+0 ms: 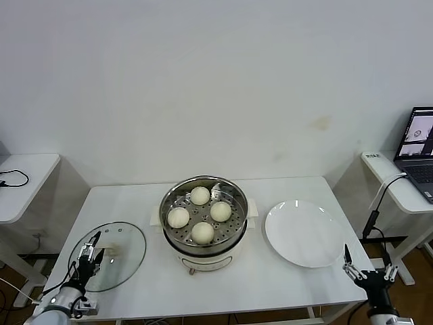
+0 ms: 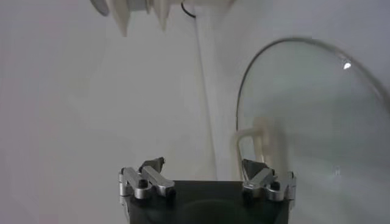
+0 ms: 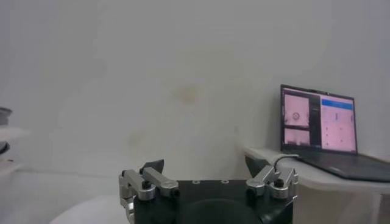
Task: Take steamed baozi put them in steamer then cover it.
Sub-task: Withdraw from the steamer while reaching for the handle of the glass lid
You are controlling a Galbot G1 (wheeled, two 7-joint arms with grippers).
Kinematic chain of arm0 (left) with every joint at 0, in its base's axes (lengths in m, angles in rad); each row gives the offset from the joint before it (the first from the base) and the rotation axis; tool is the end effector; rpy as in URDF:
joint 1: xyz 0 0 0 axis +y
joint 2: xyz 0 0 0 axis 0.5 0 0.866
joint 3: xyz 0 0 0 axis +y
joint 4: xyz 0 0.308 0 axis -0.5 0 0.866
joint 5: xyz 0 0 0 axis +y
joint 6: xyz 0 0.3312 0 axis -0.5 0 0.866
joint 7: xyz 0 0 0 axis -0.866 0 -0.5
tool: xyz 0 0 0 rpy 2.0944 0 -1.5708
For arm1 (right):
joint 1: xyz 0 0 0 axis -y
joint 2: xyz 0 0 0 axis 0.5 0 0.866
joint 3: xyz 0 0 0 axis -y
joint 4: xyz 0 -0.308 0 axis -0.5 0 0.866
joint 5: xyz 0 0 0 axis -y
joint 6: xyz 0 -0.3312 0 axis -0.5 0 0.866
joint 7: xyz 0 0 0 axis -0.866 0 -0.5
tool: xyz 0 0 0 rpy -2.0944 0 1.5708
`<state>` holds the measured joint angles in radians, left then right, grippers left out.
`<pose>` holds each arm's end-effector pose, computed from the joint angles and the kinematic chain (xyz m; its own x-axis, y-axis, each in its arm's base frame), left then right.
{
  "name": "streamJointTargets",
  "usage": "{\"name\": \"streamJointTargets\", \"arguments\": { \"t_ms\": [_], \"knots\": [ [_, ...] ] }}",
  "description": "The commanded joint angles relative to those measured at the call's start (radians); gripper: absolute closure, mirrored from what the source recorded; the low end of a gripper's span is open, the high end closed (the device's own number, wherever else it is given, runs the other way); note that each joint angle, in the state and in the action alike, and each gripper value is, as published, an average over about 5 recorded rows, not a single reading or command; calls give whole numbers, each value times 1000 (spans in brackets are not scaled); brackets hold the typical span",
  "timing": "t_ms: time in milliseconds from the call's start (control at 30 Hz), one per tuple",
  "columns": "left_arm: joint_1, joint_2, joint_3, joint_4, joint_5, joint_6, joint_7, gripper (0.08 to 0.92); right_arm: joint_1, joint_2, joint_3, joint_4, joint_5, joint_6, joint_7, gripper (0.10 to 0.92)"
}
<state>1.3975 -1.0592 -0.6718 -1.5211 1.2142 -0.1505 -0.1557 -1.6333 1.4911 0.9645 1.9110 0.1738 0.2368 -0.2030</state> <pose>0.2184 0.2014 -0.3555 -0.9818 0.0187 0.1889 0.1840 -0.1501 0.9714 0.1322 -0.1485 -0.3113 -0.9869 0.1567 -0.0388 0.1606 0.9771 -0.1397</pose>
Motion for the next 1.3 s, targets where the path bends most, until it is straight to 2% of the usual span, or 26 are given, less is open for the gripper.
{"name": "streamJointTargets", "arguments": {
  "t_ms": [33,800,933,1300],
  "knots": [
    [-83,4,23,70,20,-2,8,177,-16,16,9,-4,-5,3,-3,203],
    [-147,-14,33,148,-34,-13,-6,186,-35,33,-18,-6,-28,15,-11,202],
    [-149,-18,33,153,-42,-20,-14,268,-40,36,-24,-4,-33,19,-12,203],
    [-142,-26,33,172,-57,-42,-39,588,-48,41,-33,5,-38,25,-13,203]
  ]
}}
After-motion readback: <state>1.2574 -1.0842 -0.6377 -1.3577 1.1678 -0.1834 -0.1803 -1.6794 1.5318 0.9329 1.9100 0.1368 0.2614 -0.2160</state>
